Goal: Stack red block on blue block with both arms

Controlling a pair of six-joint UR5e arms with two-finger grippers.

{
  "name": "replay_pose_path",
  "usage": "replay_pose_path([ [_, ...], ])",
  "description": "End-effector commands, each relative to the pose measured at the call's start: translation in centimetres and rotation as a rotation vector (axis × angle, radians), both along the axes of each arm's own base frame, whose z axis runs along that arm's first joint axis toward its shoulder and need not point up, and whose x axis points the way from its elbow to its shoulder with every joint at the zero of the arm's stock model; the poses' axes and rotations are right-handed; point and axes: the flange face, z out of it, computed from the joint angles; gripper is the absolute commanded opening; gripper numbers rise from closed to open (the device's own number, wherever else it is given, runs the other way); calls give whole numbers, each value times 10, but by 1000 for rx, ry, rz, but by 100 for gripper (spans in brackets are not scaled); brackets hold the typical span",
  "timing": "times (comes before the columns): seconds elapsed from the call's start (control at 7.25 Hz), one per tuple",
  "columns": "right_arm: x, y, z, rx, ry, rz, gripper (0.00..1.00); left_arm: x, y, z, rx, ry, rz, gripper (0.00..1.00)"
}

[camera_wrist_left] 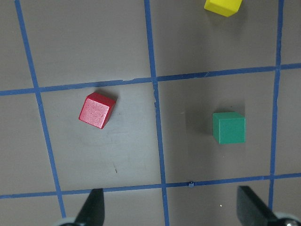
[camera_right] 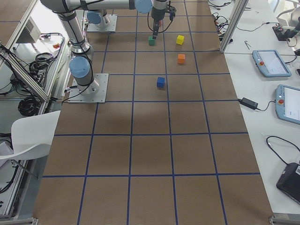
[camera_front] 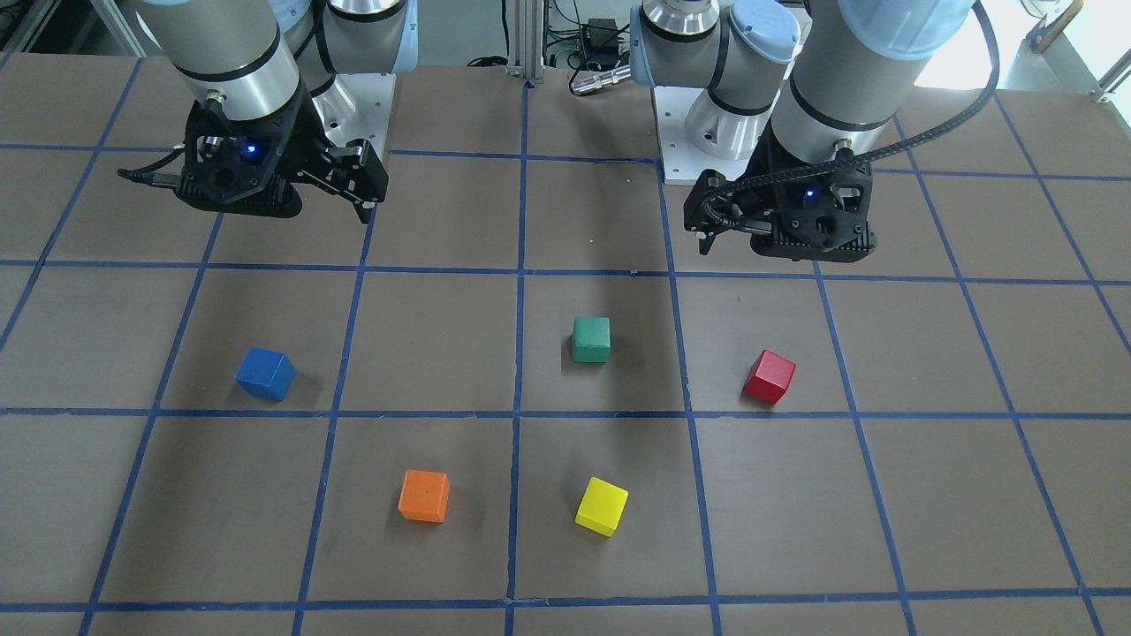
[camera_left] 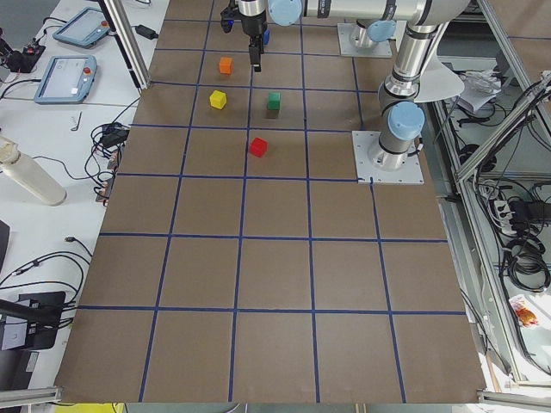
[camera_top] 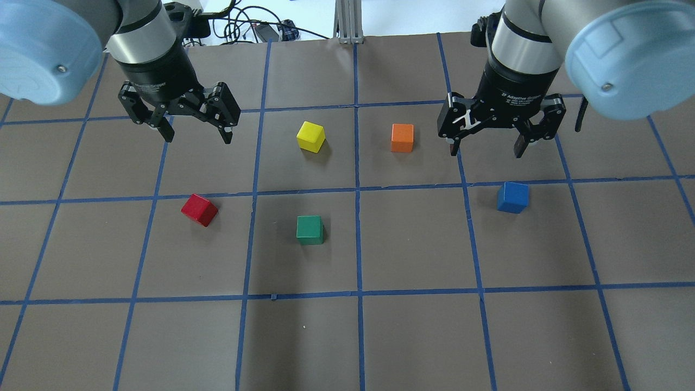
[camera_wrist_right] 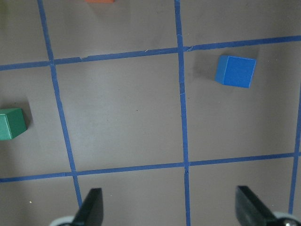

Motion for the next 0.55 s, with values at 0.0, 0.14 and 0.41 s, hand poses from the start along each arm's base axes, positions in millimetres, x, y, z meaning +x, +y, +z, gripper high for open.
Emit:
replay_pose_path([
  [0.0,0,1,2,-8,0,1,100,0,0,-1,1,1,-1,100],
  [0.14,0,1,3,-10,-1,1,100,-1,0,-1,1,-1,-1,100],
  [0.41,-1,0,3,-12,7,0,100,0,-1,-2,4,-3,0,100],
])
